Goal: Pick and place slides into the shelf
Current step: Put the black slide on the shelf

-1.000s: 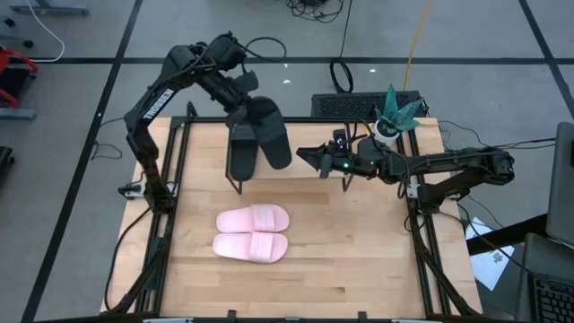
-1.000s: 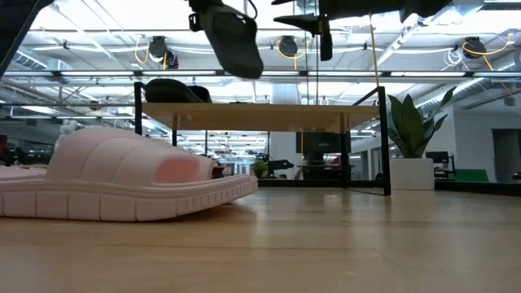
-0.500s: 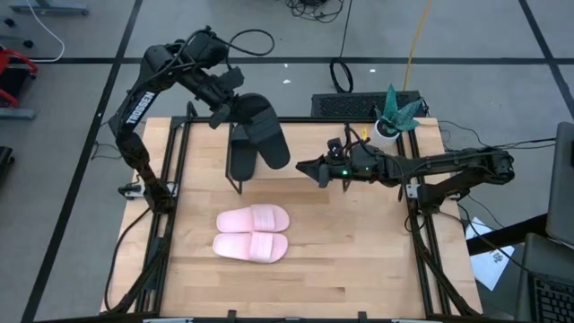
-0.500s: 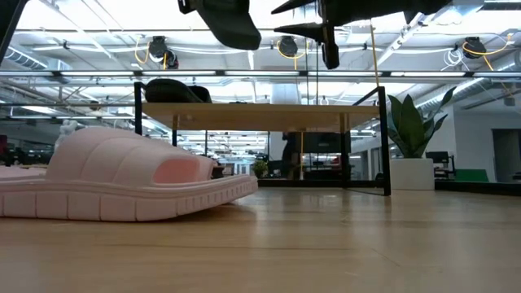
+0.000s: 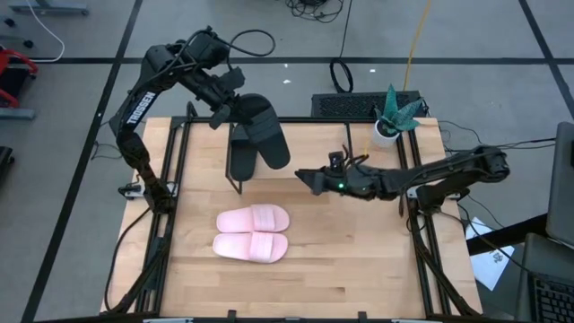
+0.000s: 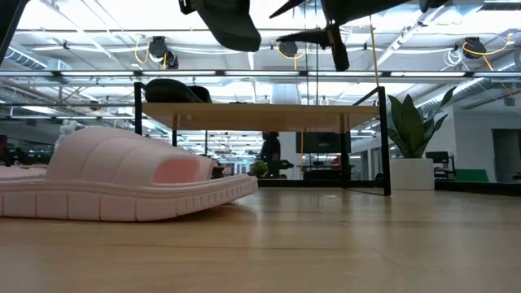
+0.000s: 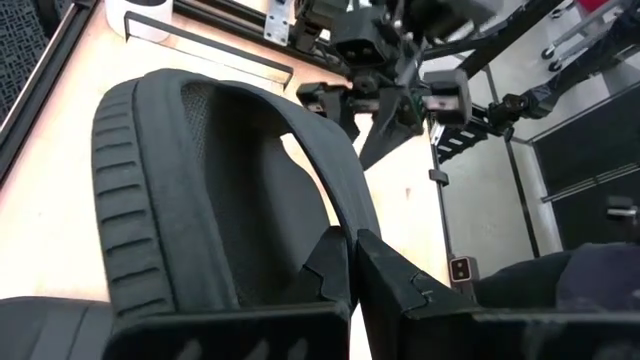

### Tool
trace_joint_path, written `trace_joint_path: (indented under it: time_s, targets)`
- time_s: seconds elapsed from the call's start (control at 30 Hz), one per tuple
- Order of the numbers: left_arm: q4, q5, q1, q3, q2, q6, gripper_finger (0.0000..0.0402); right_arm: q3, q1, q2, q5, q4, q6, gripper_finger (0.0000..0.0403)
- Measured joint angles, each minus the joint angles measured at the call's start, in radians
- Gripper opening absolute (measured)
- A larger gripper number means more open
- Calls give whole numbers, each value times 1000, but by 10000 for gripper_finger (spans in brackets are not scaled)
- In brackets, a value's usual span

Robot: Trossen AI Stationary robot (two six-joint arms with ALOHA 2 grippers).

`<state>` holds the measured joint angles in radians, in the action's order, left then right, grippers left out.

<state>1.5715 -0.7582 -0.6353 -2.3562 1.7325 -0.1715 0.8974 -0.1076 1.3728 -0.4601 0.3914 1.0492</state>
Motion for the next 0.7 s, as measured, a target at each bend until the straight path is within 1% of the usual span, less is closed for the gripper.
trace_joint_path:
  time_s: [0.07, 0.13, 0.2, 0.23, 0.3, 0.57, 0.7]
  targets:
    - [0, 1, 0, 0, -3, -3, 0, 0, -15, 37, -79, 43, 18, 155]
    - [0, 0, 0, 0, -6, -12, 0, 0, -29, 87, -148, 149, 18, 155]
    - [0, 1, 0, 0, -6, -15, 0, 0, -41, 134, -189, 274, -5, 155]
    - [0, 7, 0, 0, -6, -15, 0, 0, -44, 156, -195, 339, -20, 155]
    - [0, 8, -5, 0, -6, -14, 0, 0, -46, 188, -196, 408, -45, 155]
    - [0, -3, -5, 0, -6, -10, 0, 0, -31, 267, -225, 459, 7, 155]
    - [0, -2, -6, 0, -6, -7, 0, 0, -21, 287, -225, 553, -26, 155]
